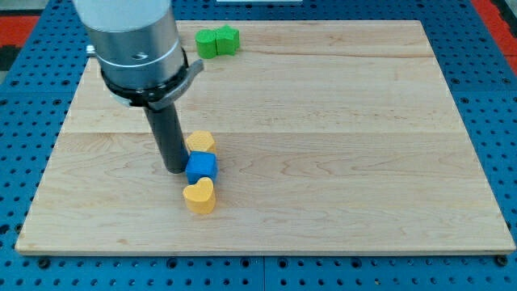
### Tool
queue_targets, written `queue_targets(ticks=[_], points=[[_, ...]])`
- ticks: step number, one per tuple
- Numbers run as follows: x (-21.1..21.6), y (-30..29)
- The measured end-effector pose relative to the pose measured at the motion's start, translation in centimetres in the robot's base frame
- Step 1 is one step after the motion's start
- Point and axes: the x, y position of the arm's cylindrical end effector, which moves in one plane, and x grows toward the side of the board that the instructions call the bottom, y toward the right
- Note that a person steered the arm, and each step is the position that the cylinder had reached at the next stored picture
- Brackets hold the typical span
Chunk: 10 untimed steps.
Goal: Move the green star top to the yellow hexagon
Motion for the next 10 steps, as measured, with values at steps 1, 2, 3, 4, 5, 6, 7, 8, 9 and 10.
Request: queue_targets(ticks=[1, 2, 3, 4, 5, 6, 7, 8, 9, 10], points=[[-0.1, -0.1], [-3.9, -6.5], [-9.7, -7.1], [-15.7, -6.7], [-20.6, -6.3], [-25.0, -4.4], [-27.6, -0.3], [-27.6, 5.0], [-24.9, 7.8], [-21.3, 7.3]])
